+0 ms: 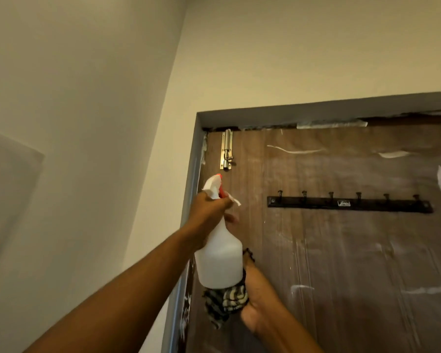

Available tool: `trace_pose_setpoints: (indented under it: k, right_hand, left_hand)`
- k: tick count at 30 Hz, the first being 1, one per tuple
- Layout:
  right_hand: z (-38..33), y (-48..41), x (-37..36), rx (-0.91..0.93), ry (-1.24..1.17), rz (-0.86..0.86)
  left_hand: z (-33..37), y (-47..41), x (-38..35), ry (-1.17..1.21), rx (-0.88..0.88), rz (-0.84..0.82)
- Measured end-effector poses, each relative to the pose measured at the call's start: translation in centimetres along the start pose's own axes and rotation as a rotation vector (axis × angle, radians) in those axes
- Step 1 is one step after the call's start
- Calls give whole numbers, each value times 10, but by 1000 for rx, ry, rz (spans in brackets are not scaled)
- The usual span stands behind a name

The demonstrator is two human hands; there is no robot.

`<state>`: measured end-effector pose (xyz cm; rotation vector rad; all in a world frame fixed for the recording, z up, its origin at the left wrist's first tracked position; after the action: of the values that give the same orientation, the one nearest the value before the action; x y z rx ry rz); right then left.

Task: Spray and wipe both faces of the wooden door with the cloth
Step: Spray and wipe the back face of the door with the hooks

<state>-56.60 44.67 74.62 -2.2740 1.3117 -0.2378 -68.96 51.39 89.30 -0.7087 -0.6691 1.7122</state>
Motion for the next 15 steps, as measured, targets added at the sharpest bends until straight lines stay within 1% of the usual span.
trace_pose_setpoints:
  k: [1,2,5,7,9,11,12,14,15]
  right_hand:
    - [-7,-2,0,-77,-166,5]
    - [-25,1,6,-120,-166,79]
    - [-89,-4,24,-82,-158,75]
    - [-140,-17,47,16,-169,147]
    - [-194,-32,65,134,-148,257]
    - [-235,-59,81,193,-124,336]
    - [-252,-74,87,229,-93,347]
    - [-294,-75,90,347,17,421]
    - [-313,-65,87,394,103,501]
  left_hand:
    - [12,-9,7,7,-12,64]
    - [25,-18,14,6,-29,121]
    - [61,-36,29,-63,-87,241]
    - [82,-46,35,-135,-135,288]
    - [97,-56,40,-200,-177,303]
    - [102,-64,46,-265,-214,311]
    - [101,-68,49,-297,-225,320]
    - [96,-75,54,-374,-221,345]
    - [91,-78,56,-404,-213,346]
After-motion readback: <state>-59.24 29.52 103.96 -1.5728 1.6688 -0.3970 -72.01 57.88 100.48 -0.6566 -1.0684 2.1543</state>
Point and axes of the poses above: each hand's wrist, its own y-axis away from the middle knuckle, its own x-axis out of the back of the hand, z = x × y, the point moved 9 cm from there along -y, towards the middle knuckle, and after that the axes turned 8 degrees about y, right-handed, at the moved point
